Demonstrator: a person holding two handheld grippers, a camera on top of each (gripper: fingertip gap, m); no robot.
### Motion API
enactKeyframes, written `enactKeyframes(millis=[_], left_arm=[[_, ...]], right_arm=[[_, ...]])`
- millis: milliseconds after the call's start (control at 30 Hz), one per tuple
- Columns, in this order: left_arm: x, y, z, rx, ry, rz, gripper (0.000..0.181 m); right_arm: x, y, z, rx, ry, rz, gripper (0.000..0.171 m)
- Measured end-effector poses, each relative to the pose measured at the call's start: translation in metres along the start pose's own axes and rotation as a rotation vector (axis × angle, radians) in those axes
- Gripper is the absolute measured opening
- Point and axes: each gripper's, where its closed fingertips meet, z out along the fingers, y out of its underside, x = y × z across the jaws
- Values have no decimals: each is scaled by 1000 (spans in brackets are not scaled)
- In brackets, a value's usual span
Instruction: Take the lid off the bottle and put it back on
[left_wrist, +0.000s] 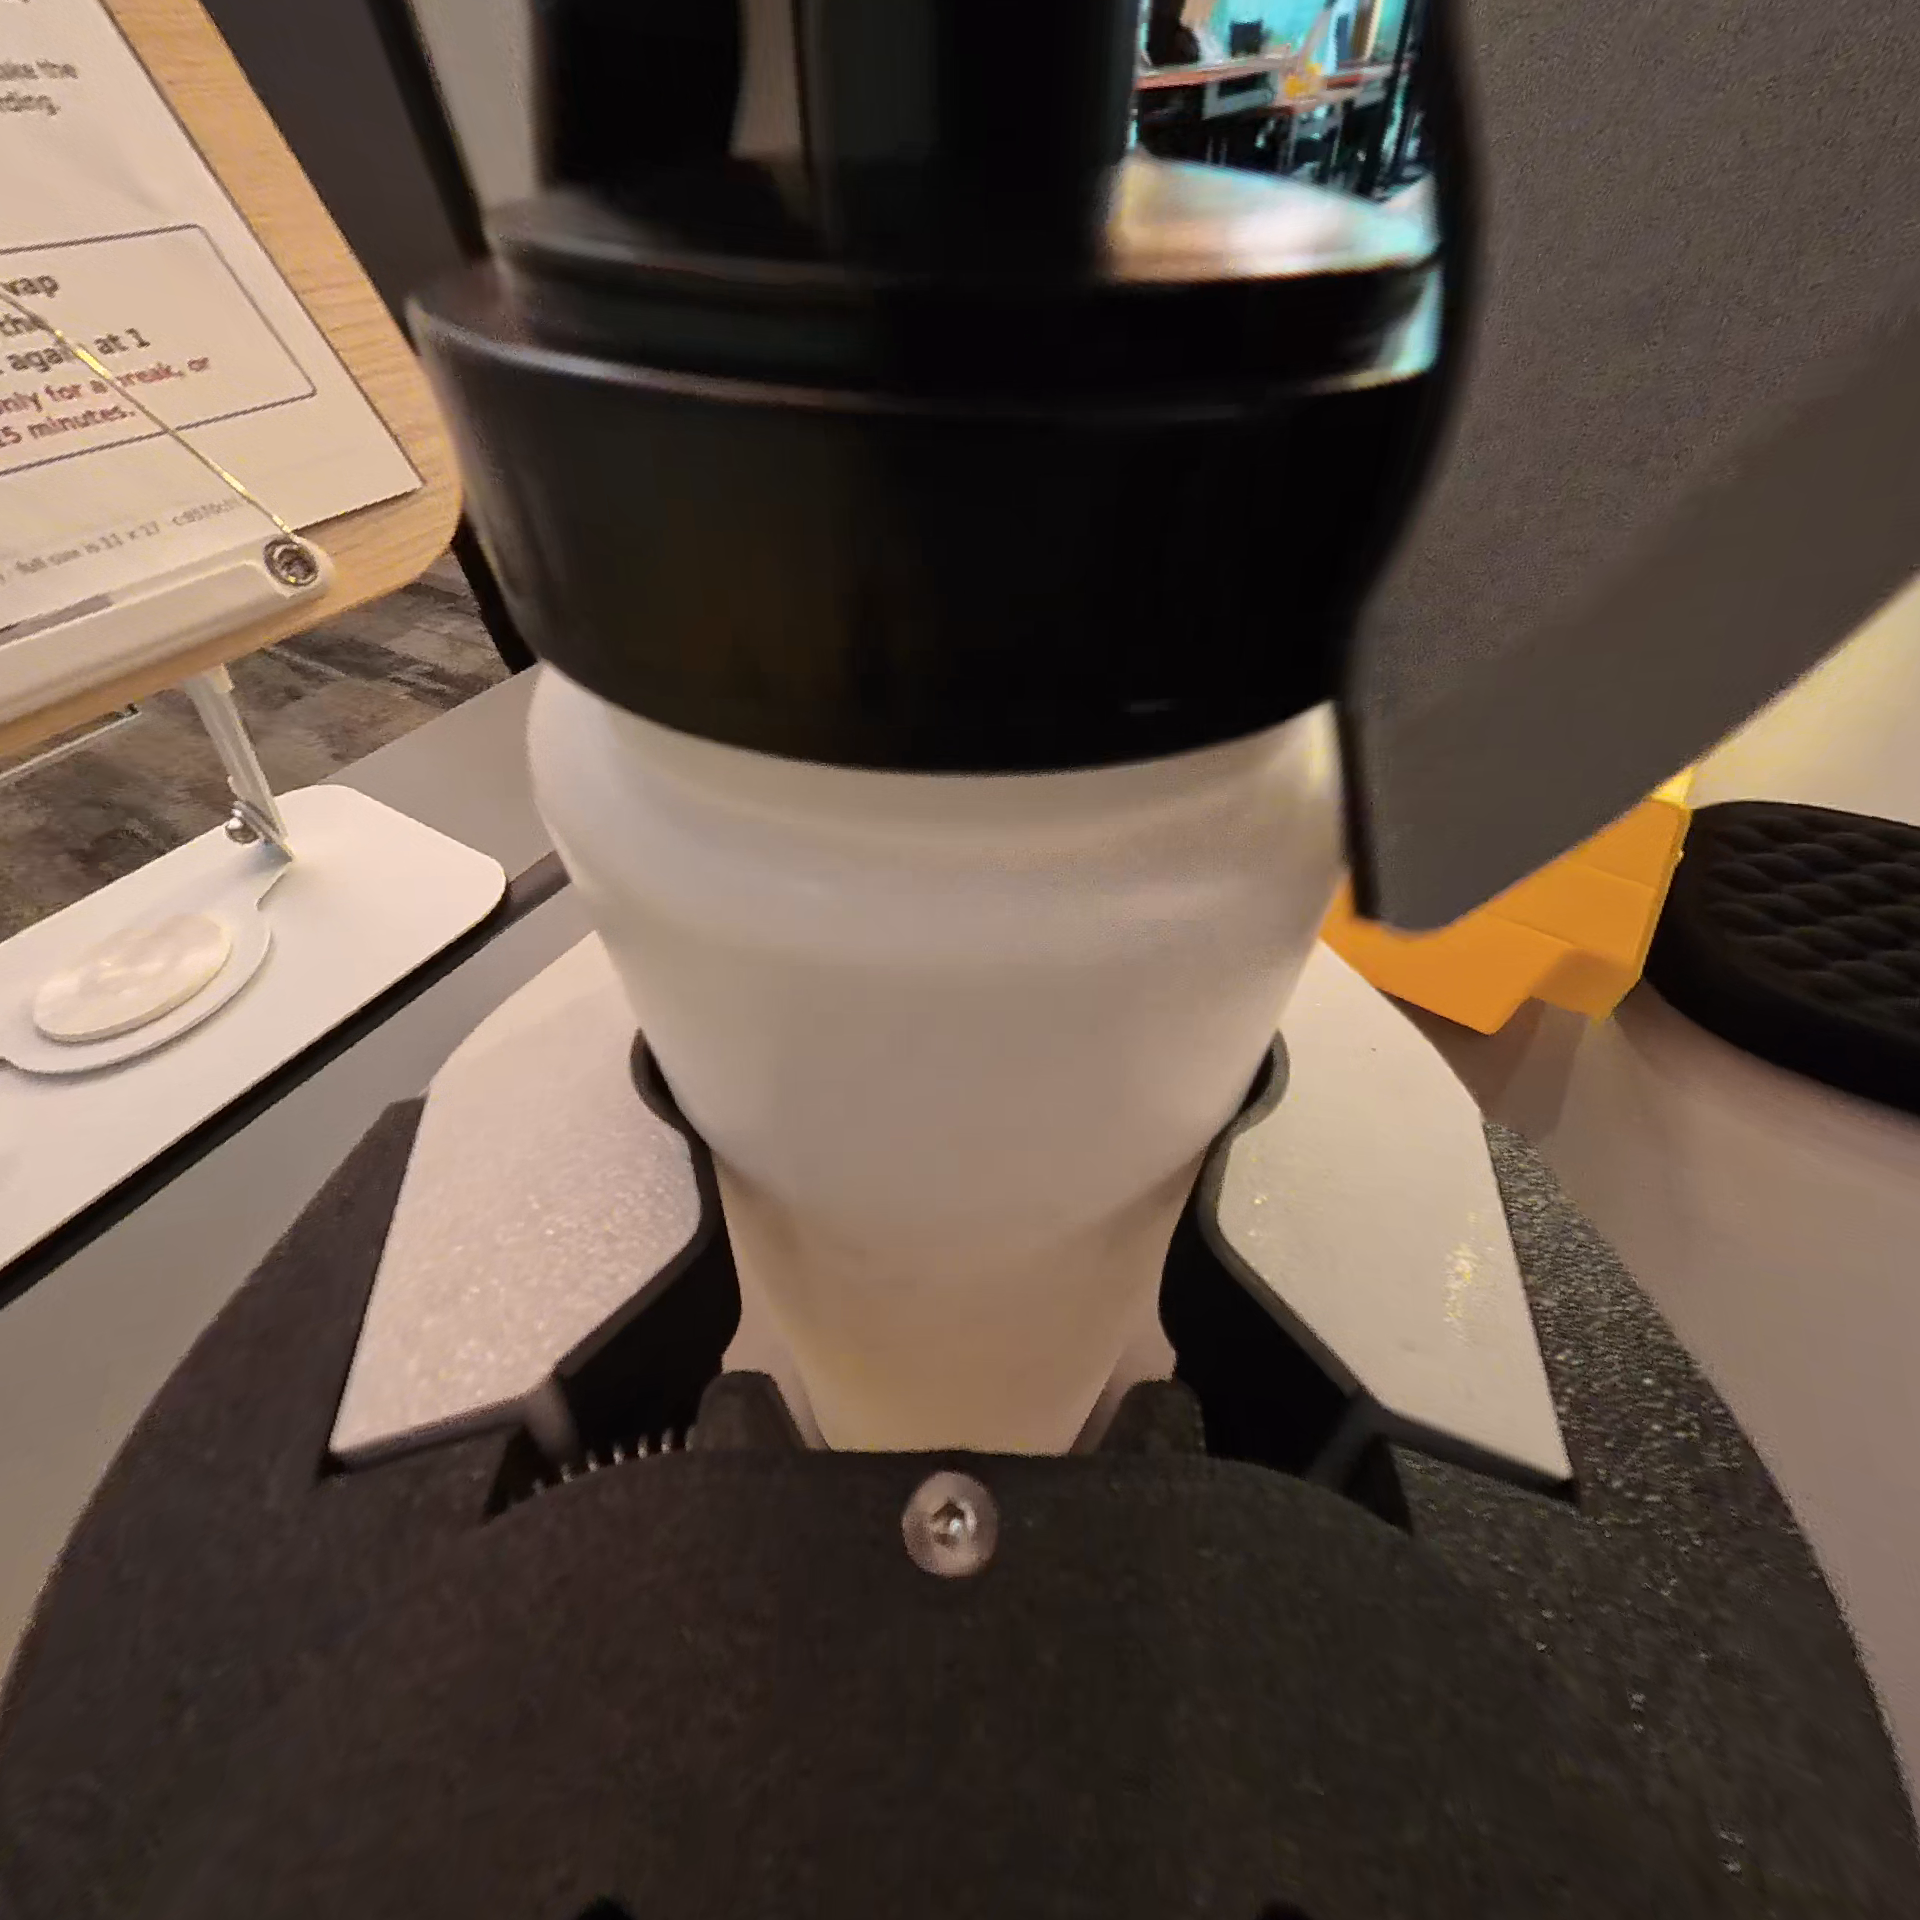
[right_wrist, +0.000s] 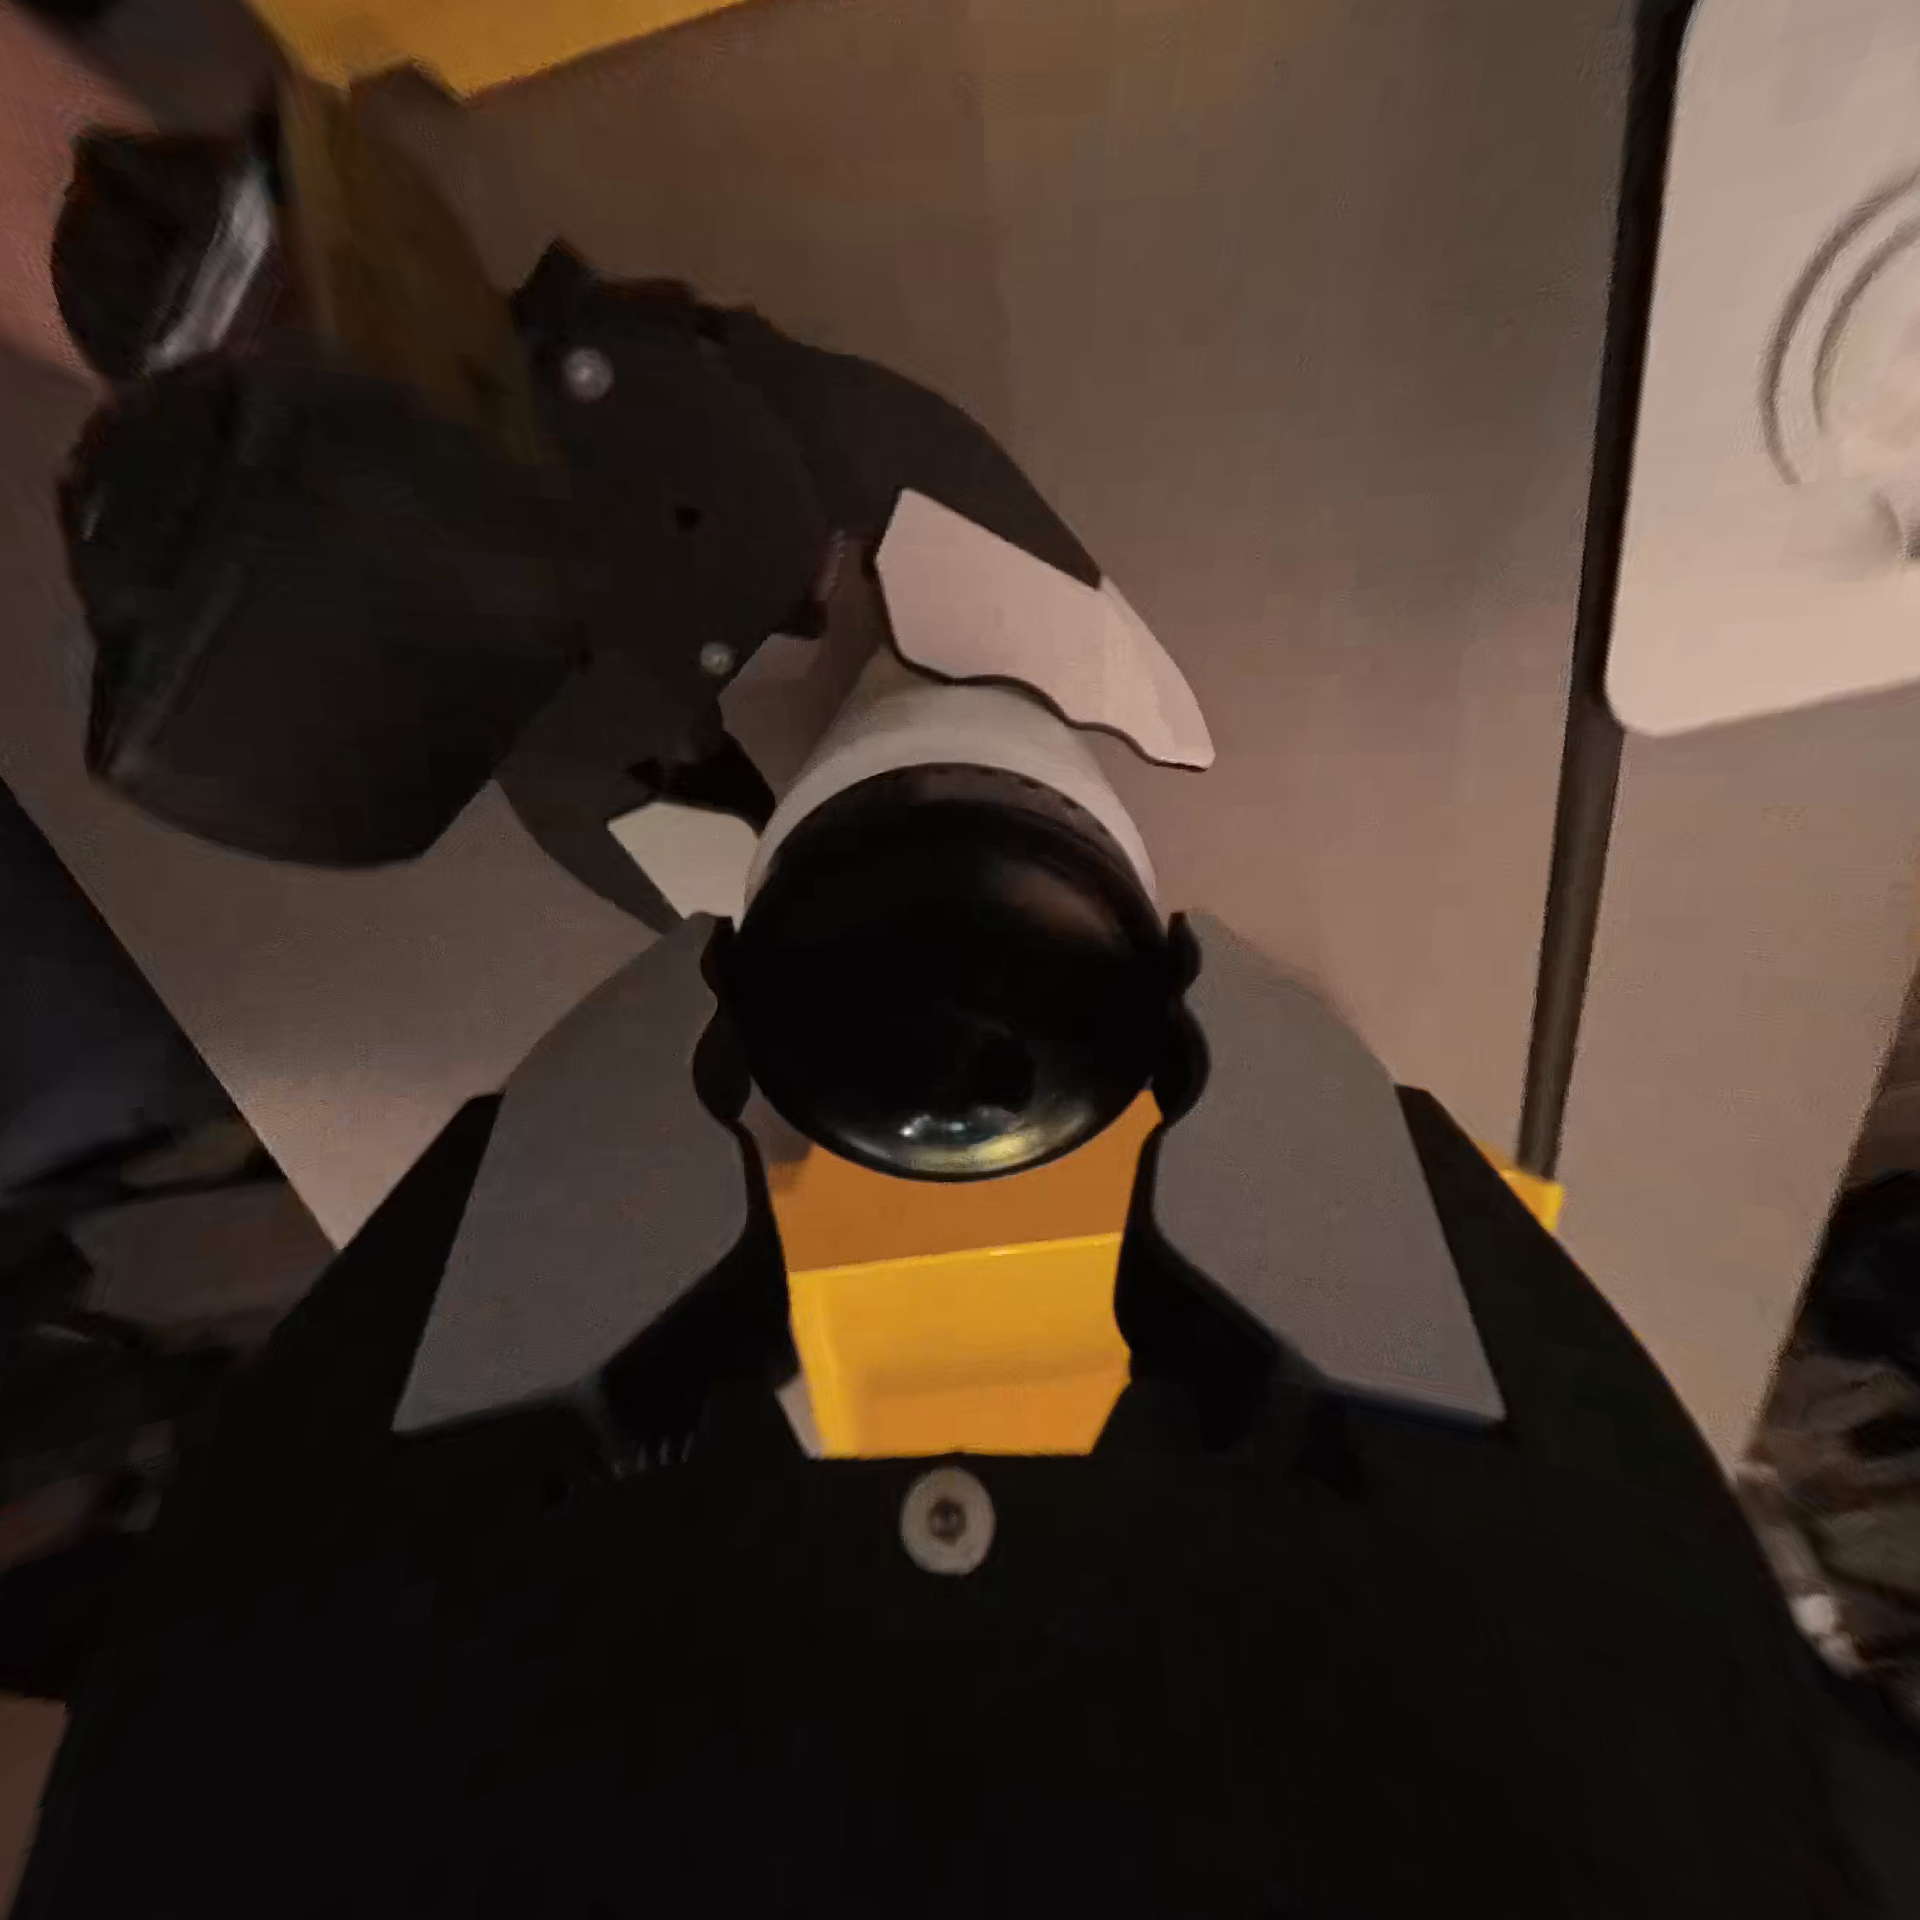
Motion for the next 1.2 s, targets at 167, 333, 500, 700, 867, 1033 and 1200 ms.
enactKeyframes(millis=[167, 333, 500, 700, 867, 1033, 1200], left_arm=[[-1, 0, 0, 1, 11, -22, 103], [-9, 2, -1, -6, -28, -63, 103], [-10, 2, -1, -10, -41, -66, 103], [-6, 1, -1, -6, -25, -38, 103], [-9, 2, -1, -6, -25, -62, 104], [-13, 3, -1, -4, -43, -86, 104], [-11, 2, -2, -1, -46, -71, 103]], right_arm=[[0, -4, 0, 91, -44, -204, 79], [7, -10, -7, 161, 27, 88, 88], [7, -7, 0, 93, 16, 378, 78], [3, 0, 0, -31, -30, 42, 78], [7, -3, 1, 51, -32, -104, 79], [8, -11, -7, 132, 47, 155, 84], [6, -12, -2, 74, -14, 350, 78]])
